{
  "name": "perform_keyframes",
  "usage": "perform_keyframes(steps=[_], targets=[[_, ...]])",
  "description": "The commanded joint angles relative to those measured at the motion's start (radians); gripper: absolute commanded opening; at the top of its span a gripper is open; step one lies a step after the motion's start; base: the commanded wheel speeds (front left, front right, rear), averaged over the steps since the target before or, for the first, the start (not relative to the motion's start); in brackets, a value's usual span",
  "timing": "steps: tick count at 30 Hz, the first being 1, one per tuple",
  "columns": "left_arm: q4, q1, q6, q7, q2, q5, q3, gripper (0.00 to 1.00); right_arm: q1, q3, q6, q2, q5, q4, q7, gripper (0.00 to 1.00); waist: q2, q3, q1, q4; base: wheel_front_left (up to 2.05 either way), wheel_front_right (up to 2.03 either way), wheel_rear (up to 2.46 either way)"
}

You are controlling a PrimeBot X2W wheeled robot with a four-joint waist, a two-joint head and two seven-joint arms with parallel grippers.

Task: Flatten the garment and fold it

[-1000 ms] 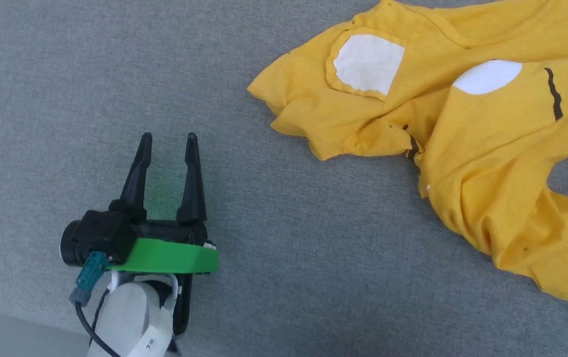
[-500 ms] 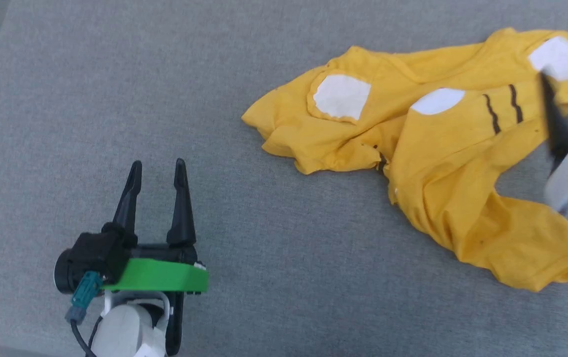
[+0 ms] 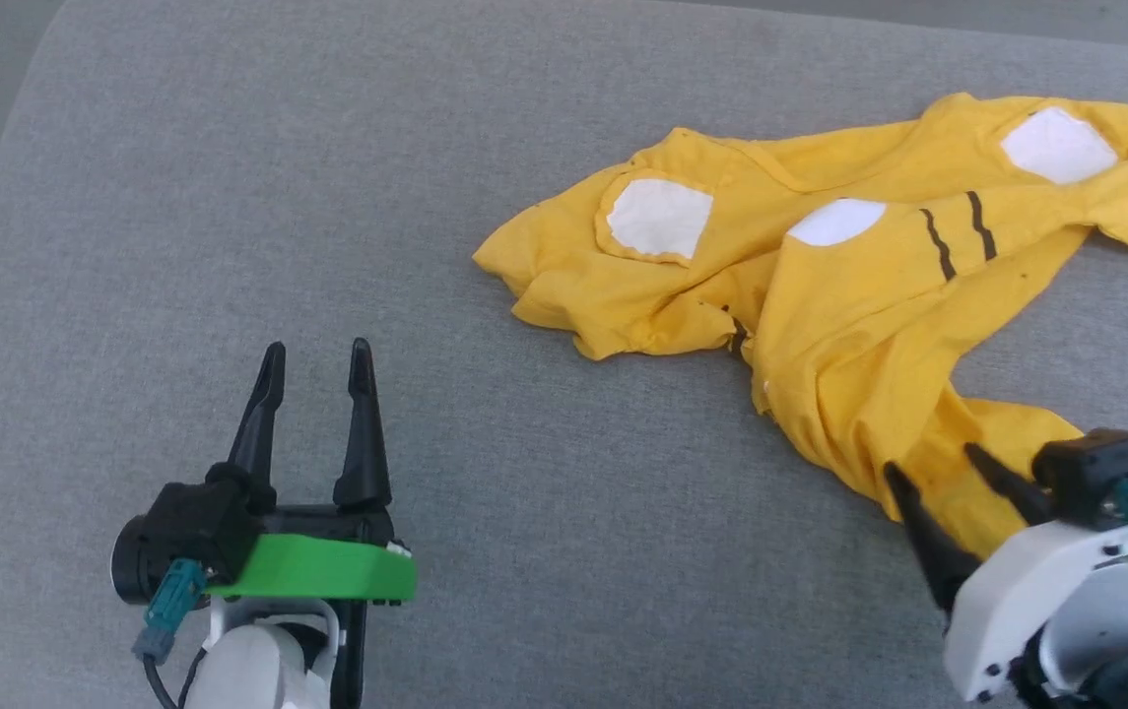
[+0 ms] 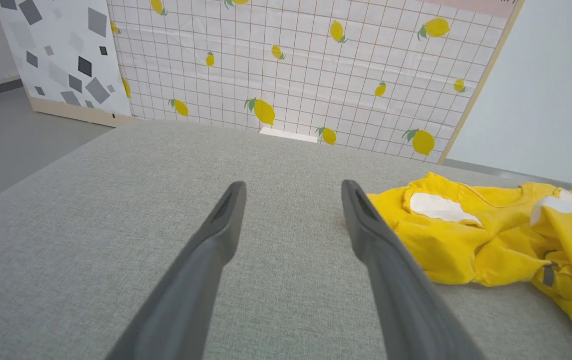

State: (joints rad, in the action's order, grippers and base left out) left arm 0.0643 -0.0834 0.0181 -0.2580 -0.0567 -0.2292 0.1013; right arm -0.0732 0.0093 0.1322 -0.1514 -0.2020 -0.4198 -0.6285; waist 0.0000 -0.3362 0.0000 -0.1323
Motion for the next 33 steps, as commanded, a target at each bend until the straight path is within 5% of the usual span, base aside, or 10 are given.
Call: perform_keyframes(steps=[1, 6, 7, 8, 9, 17, 25, 30, 32, 33], targets=[[0.002, -0.003, -0.006, -0.004, 0.005, -0.004, -0.001, 1.0, -0.003, 0.02, -0.002, -0.009, 0.004, 0.02, 0.007, 1.0, 0.0, -0.015, 0.0, -0.016, 0.0, 0.0, 0.0], [-0.006, -0.018, -0.01, -0.004, 0.006, -0.005, 0.006, 1.0, 0.06, 0.109, -0.002, -0.06, 0.066, 0.143, 0.062, 1.0, 0.0, -0.03, 0.0, -0.04, 0.0, 0.0, 0.0], [-0.008, -0.02, -0.01, -0.004, 0.006, -0.005, 0.007, 1.0, 0.073, 0.124, -0.002, -0.071, 0.085, 0.162, 0.07, 0.36, 0.0, -0.03, 0.0, -0.043, 0.0, 0.0, 0.0], [-0.009, -0.021, -0.009, -0.004, 0.006, -0.006, 0.007, 1.0, 0.084, 0.127, -0.002, -0.071, 0.095, 0.171, 0.081, 0.09, 0.0, -0.03, 0.0, -0.044, 0.0, 0.0, 0.0], [-0.01, -0.022, -0.007, -0.004, 0.006, -0.007, 0.007, 1.0, 0.096, 0.123, -0.002, -0.062, 0.101, 0.179, 0.093, 0.0, 0.0, -0.03, 0.0, -0.044, 0.0, 0.0, 0.0], [-0.011, -0.007, 0.006, -0.004, 0.006, -0.019, -0.003, 1.0, 0.163, 0.03, -0.002, 0.032, 0.036, 0.073, 0.098, 0.0, 0.0, 0.007, 0.0, 0.003, 0.0, 0.0, 0.0], [-0.008, 0.012, 0.01, -0.004, 0.006, -0.02, -0.006, 1.0, 0.162, -0.345, -0.002, 0.1, -0.11, -0.093, 0.044, 0.0, 0.0, 0.04, 0.0, 0.054, 0.0, 0.0, 0.0], [-0.004, 0.018, 0.002, -0.004, 0.006, -0.01, -0.016, 1.0, 0.051, -0.657, -0.002, 0.101, -0.261, 0.106, 0.031, 0.0, 0.0, 0.03, 0.0, 0.065, 0.0, 0.0, 0.0], [-0.006, 0.02, 0.001, -0.004, 0.006, -0.007, -0.019, 1.0, 0.003, -0.693, -0.002, 0.101, -0.199, 0.183, 0.025, 0.42, 0.0, 0.025, 0.0, 0.067, 0.0, 0.0, 0.0], [-0.007, 0.02, 0.0, -0.004, 0.006, -0.007, -0.02, 1.0, -0.007, -0.712, -0.002, 0.101, -0.161, 0.219, 0.042, 1.0, 0.0, 0.022, 0.0, 0.068, 0.0, 0.0, 0.0]])
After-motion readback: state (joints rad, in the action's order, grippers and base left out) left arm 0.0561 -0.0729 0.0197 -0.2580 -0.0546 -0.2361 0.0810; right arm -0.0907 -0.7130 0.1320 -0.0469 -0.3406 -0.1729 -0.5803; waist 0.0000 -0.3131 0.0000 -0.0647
